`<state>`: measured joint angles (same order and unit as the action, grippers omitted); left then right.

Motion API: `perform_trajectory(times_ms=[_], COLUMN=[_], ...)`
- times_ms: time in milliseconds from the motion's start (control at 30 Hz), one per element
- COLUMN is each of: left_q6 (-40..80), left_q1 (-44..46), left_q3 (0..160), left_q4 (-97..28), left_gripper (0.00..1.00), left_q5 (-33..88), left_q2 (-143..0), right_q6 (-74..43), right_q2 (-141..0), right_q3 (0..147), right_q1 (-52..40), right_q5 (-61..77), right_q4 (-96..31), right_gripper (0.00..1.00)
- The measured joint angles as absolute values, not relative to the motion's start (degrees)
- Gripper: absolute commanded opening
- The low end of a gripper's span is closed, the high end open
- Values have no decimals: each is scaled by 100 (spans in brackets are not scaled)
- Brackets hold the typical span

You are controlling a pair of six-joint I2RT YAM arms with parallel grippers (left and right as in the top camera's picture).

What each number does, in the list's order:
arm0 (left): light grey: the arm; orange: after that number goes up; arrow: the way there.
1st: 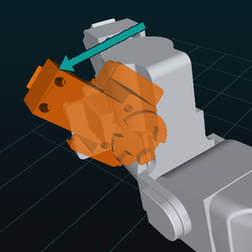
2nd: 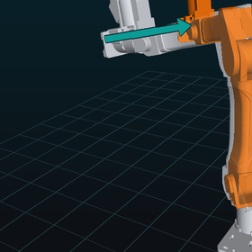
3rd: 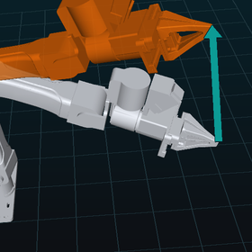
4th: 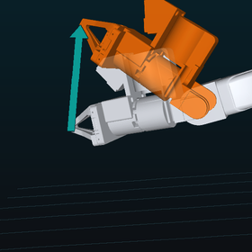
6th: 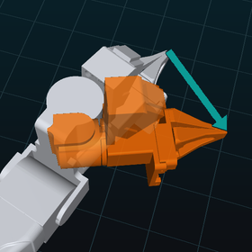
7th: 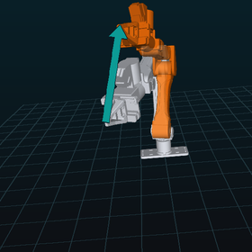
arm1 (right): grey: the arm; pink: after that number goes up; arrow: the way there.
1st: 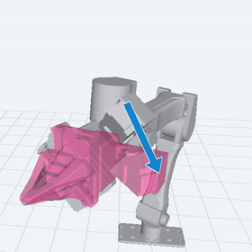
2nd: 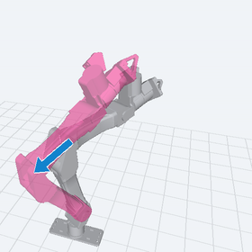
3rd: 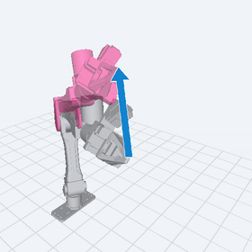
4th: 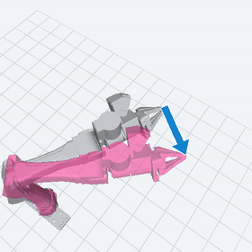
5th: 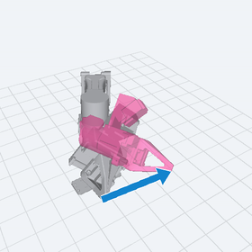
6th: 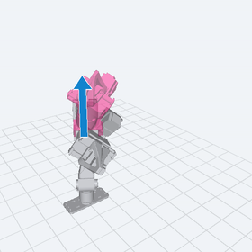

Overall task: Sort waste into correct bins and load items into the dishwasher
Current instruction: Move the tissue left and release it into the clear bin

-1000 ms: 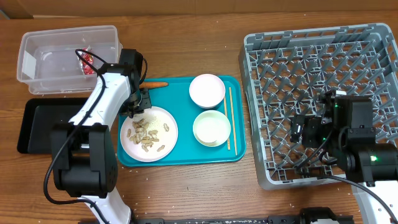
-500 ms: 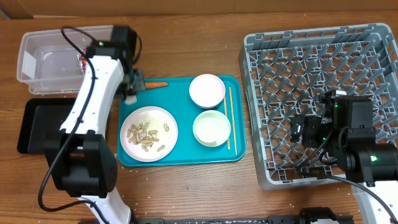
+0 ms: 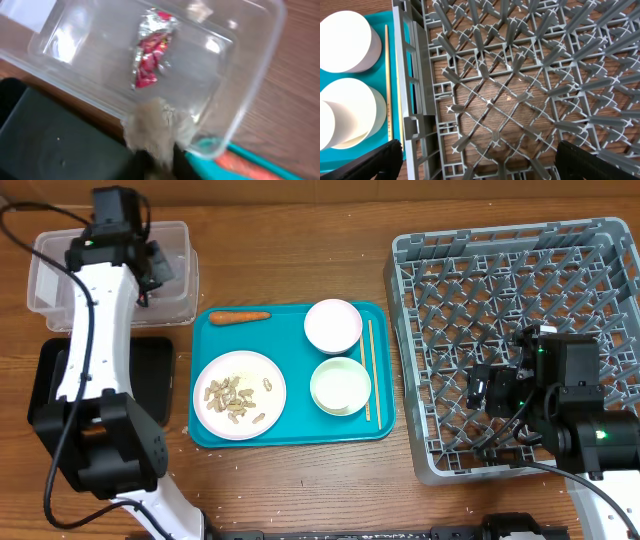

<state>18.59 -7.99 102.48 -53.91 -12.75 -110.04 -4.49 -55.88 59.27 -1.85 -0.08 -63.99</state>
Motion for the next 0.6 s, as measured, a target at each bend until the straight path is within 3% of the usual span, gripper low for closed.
perform_trajectory(times_ms=[100,233,600], left_q6=[1920,1918,1914], left_q1=[-923,-941,-934], left_q3=[10248,10248,10250], left_q4=[-5308,-5273,-6243], left_gripper=[51,63,67], left_q5=[-1269,-1249,-132], left_q2=[-11170,-11397,-11026], right_q6=[-449,-449,-451], right_q2=[-5588,-5588,-5590], right_q3=[5927,5927,5927], right_q1=[-185,-185,-185], right_q5=[-5,-5,-5], right_q4=[-6399,-6396,-6401], right_gripper=[100,100,100])
